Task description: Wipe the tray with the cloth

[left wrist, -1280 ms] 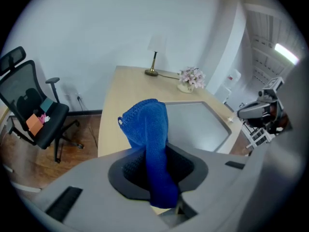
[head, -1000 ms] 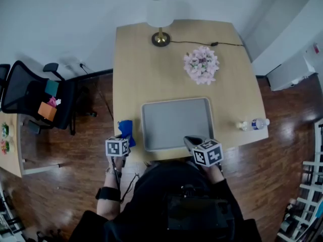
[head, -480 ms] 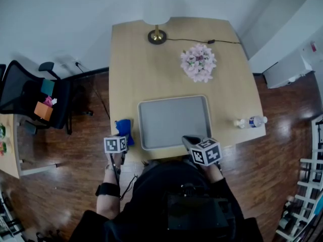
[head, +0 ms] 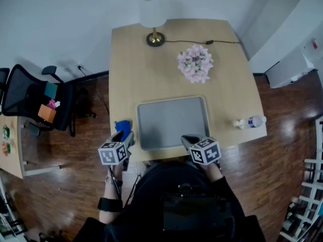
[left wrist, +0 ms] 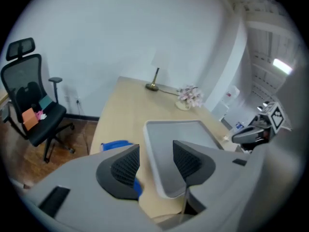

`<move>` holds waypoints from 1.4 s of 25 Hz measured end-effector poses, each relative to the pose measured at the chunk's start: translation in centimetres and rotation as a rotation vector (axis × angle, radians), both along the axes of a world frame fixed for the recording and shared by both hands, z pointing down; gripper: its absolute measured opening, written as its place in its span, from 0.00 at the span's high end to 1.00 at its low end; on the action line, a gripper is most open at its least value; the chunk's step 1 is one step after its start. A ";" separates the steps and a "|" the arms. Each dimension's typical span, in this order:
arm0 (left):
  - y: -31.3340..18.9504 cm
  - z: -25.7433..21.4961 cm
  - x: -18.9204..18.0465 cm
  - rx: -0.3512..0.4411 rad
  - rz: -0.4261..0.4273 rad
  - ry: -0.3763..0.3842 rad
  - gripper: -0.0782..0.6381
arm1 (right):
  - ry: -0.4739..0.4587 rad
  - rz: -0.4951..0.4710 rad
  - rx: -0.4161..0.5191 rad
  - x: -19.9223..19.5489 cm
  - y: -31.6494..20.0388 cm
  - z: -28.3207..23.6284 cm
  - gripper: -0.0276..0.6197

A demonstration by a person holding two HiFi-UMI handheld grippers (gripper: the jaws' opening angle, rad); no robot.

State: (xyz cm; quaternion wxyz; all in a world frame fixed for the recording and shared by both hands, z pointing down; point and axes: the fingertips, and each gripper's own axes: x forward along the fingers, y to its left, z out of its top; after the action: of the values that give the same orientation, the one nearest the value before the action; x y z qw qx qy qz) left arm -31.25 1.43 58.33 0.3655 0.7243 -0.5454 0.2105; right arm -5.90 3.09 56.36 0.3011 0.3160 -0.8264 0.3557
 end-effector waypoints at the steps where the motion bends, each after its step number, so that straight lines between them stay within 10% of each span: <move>1: -0.1 -1.3 2.3 0.022 0.047 0.018 0.58 | -0.005 0.001 0.003 0.2 -0.1 0.0 0.96; 11: 0.9 -4.5 17.3 0.055 0.376 0.019 0.90 | -0.044 -0.009 0.047 1.6 -1.2 -0.7 0.96; 35: 2.8 -3.3 19.4 0.019 0.403 -0.004 0.90 | -0.047 -0.098 0.041 2.8 0.0 -0.6 0.96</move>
State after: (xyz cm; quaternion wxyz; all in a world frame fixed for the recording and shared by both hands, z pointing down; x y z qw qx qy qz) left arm -11.86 4.28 55.02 0.3081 0.8218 -0.3920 0.2759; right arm -3.14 3.08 55.80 0.2923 0.2730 -0.8547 0.3309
